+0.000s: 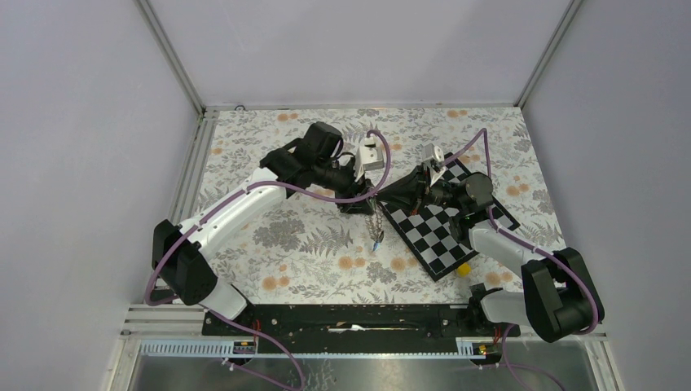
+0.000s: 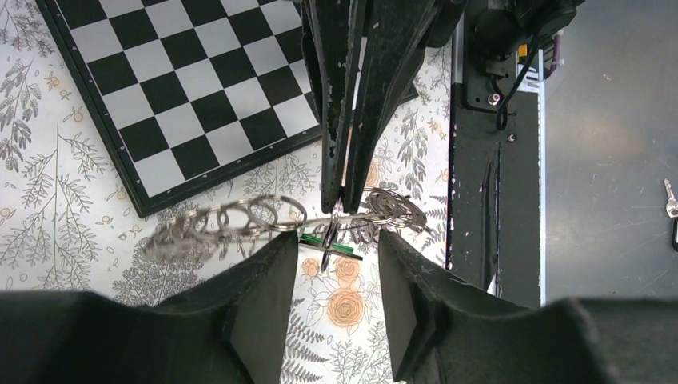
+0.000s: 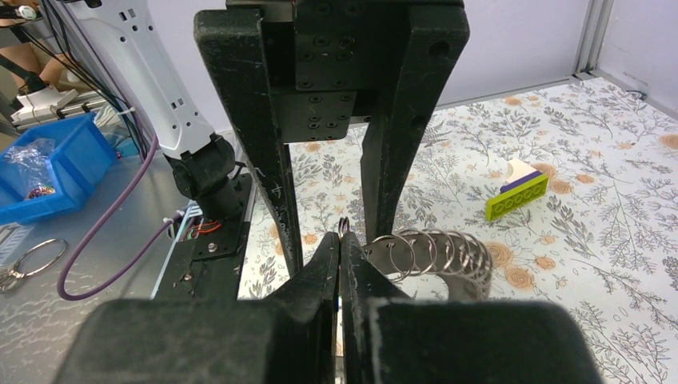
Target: Put the keys on the keyring
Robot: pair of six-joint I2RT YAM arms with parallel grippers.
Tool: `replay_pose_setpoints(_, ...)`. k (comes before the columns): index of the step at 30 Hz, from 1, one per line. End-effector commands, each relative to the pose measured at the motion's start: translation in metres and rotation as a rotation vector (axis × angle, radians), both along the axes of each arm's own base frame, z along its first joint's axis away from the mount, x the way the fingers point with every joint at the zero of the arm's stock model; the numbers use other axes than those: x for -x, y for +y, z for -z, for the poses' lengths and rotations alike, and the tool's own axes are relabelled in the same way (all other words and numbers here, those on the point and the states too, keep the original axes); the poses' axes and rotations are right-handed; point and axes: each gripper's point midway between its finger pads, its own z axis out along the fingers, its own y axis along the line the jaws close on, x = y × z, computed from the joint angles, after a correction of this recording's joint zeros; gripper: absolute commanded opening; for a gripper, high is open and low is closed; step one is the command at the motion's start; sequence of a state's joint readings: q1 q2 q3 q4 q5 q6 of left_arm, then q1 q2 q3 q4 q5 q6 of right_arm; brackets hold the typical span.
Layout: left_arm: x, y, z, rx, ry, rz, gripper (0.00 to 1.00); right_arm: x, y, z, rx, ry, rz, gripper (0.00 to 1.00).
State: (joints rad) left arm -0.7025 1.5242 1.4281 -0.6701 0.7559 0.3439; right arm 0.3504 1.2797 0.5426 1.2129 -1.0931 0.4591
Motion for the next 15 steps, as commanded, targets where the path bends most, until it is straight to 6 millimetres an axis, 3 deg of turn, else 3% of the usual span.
replay_pose_setpoints(1,-0.001,-0.007,-0.022,0.082,-0.033,0.015,0.44,0.000,-0.003,-0.027,-0.040,-0.118,0.019,0.00)
replay_pose_setpoints(15,0.000,-0.004,-0.009,0.047,-0.031,0.031,0.08,-0.001,-0.004,-0.026,-0.036,-0.121,0.023,0.00)
